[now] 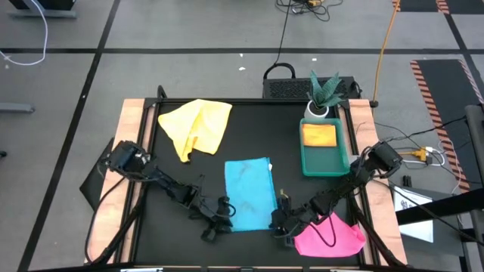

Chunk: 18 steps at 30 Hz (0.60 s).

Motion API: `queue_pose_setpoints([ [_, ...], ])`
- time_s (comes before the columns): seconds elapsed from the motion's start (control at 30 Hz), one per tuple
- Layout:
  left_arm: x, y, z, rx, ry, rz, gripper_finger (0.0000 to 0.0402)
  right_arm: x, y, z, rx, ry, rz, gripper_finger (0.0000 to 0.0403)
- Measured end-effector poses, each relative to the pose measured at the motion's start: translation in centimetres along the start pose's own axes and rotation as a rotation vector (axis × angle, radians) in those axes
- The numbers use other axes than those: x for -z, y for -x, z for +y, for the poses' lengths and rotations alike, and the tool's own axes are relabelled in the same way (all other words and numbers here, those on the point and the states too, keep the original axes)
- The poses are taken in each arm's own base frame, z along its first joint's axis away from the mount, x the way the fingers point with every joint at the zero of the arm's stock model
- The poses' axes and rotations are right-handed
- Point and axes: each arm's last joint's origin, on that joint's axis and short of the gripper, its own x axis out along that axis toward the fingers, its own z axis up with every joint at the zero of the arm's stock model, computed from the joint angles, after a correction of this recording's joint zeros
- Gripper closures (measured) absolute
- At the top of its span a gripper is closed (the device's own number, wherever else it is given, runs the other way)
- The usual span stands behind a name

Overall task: Fold microfiber towels
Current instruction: Fold the blue microfiber cloth

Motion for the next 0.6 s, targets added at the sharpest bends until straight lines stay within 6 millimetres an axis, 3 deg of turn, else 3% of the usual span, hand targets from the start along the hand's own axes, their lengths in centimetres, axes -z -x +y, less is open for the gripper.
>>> queue_pose_setpoints([
  [0.23,-2.1,3.6,-1.8,-0.051,-0.058,-0.014,0.0275,-0.9,1.2,1.8,-0.077,0.084,-0.129,0.0403],
  [0.47,-2.8,4.0,-2.0,-0.099,-0.108,-0.077,0.0275,-0.6,1.3,1.6,0.004,0.096,-0.122,0.04],
  [0.6,-2.7,4.0,-1.9,-0.144,-0.109,-0.08,0.0275,-0.4,1.3,1.4,0.017,0.119,-0.101,0.0375],
])
